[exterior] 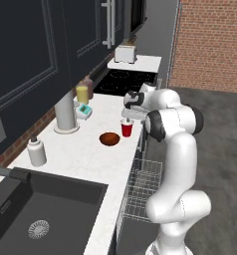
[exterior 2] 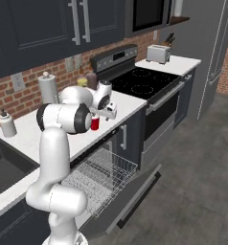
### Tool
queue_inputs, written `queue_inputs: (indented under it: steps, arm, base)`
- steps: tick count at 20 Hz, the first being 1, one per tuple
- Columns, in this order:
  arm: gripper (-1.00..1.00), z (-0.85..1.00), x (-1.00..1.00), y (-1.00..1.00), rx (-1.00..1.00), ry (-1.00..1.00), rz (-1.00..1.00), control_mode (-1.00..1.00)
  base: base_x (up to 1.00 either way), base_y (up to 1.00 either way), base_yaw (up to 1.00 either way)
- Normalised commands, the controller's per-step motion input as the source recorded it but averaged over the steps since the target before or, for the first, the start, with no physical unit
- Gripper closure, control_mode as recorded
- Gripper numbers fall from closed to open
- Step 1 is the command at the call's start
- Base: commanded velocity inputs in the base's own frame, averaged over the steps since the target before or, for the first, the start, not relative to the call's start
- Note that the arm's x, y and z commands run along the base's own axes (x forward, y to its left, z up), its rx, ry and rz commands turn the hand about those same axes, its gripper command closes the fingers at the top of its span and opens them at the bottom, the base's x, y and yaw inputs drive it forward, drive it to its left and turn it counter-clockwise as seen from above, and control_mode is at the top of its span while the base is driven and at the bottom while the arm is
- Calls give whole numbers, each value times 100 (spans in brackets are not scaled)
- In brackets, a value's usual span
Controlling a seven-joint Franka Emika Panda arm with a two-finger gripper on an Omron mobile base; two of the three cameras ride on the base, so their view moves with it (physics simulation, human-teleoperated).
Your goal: Pick up the cup and bowl from the counter, place them in the dishwasher, and close the dishwasher door.
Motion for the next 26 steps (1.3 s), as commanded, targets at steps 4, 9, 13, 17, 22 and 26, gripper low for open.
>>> queue_inputs:
  steps: [4,9,13,17,22,26]
  arm:
    - [-100,-22,1,25,0,0,0,-100]
    - [-100,-21,3,22,0,0,0,-100]
    - [-100,-20,1,9,0,0,0,-100]
    - [100,-28,-7,0,0,0,0,-100]
    - [100,-21,-15,0,0,0,0,-100]
    - [100,-31,-27,-1,0,0,0,-100]
  base:
    - [0,0,0]
    - [0,0,0]
    - [0,0,0]
    - [0,0,0]
    - [0,0,0]
    - [0,0,0]
